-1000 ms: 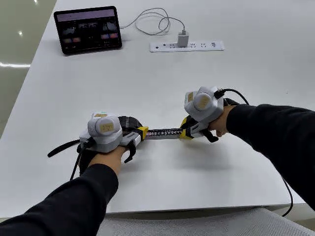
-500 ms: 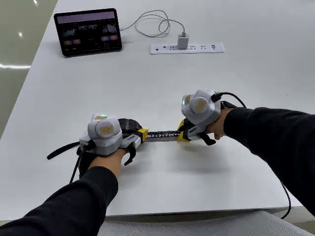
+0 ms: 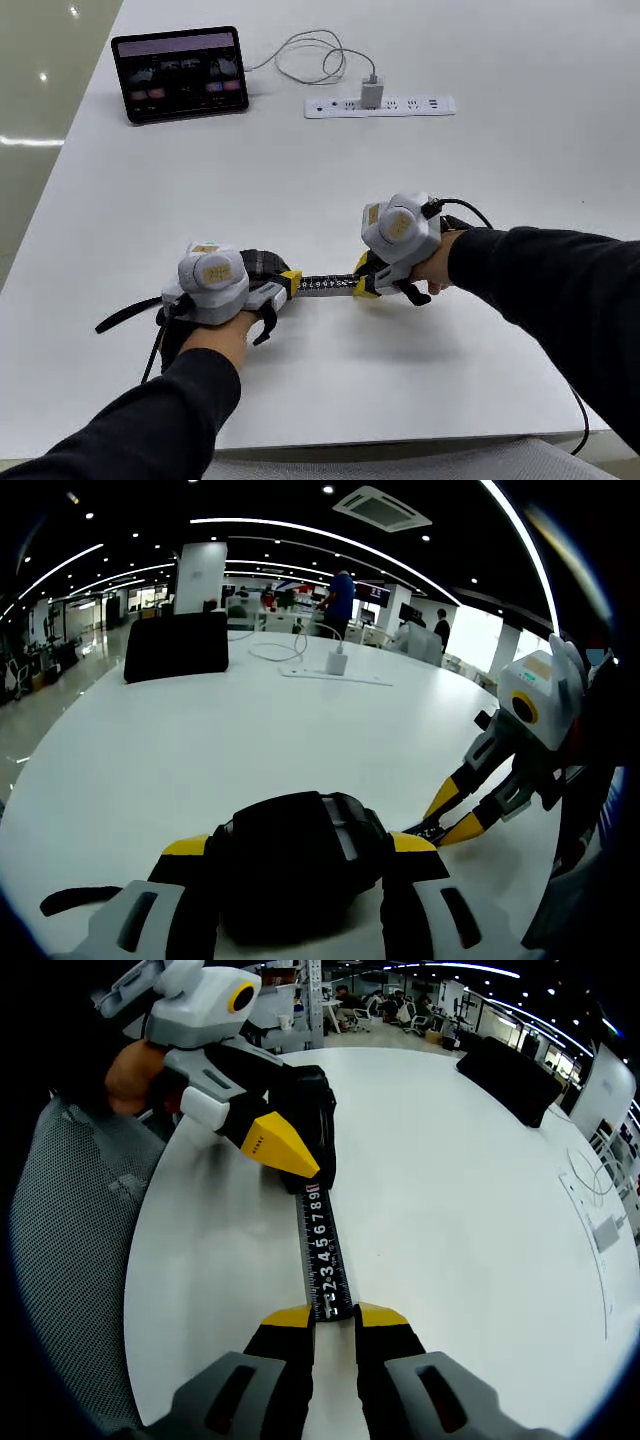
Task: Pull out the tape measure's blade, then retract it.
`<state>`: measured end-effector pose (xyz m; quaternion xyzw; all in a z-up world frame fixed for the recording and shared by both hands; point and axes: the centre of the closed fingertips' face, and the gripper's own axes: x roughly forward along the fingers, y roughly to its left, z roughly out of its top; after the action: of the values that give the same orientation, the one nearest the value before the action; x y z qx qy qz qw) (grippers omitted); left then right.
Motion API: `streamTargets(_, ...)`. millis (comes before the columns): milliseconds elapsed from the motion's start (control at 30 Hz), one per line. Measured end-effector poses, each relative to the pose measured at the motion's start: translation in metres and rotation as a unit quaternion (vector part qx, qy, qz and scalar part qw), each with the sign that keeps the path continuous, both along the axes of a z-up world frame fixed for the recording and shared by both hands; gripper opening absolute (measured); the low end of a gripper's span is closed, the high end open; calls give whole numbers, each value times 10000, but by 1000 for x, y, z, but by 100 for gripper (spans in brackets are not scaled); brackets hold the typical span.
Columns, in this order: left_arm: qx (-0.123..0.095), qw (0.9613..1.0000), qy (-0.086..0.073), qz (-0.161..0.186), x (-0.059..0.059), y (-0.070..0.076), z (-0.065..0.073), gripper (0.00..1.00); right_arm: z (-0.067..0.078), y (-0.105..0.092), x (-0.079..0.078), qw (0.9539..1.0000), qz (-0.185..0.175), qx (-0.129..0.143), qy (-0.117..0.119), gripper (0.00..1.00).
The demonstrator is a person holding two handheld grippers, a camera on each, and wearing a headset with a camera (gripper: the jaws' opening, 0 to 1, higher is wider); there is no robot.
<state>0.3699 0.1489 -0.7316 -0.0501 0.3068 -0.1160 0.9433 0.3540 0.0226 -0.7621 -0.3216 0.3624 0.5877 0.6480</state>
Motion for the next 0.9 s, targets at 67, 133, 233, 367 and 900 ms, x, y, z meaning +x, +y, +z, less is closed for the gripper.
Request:
streamTargets(67,-6,10000,-2,2,0,0,0,62,0,2,0,10000,-46,31,27,11)
streamTargets(133,-16,10000,2,4,0,0,0,62,0,3,0,9999,-83,58,32,11)
streamTargets(233,-35,10000,-3,-1,0,1,0,62,1,5,-1,10000,-68,43,12,11)
streamTargets(367,-61,10000,23,-5,-1,1,0,62,0,14,-2,9999,-94,84,-3,11)
streamTargets(900,-65,10000,35,-28,-1,0,1,62,0,28,-3,9999,16,162,-12,11)
